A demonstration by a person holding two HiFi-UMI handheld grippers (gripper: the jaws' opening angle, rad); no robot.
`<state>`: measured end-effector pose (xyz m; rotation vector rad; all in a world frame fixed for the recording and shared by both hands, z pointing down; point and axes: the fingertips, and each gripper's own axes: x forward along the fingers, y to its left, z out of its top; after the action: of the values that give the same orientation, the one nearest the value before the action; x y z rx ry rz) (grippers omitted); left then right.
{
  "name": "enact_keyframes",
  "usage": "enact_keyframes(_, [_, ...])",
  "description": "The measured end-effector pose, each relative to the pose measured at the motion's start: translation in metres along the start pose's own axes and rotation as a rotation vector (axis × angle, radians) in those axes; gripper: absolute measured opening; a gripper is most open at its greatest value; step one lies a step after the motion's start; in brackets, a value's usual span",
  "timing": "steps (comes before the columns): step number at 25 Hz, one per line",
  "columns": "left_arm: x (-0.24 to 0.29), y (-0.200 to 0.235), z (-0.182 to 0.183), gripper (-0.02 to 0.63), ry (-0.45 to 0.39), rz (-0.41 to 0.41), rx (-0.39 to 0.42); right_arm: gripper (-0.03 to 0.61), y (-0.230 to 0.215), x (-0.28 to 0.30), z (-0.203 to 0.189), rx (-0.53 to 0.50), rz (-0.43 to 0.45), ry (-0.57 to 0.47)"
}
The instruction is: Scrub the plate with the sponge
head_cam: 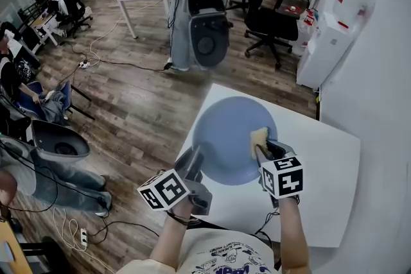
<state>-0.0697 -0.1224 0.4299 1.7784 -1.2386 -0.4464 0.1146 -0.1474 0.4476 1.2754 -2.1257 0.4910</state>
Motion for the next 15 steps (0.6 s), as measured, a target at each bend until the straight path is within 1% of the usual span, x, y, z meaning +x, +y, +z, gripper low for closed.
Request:
enact_keyframes(5, [-0.007, 0.005, 0.003, 0.063, -0.015, 0.004, -0.007, 0.104, 0.012, 0.000, -0.009, -0.007, 0.011, 0.013])
enact_keyframes(15, [-0.004, 0.006, 0.011, 0.066, -0.032, 0.013, -0.012, 0.104, 0.032, 0.004, -0.020, -0.046, 0.048, 0.044])
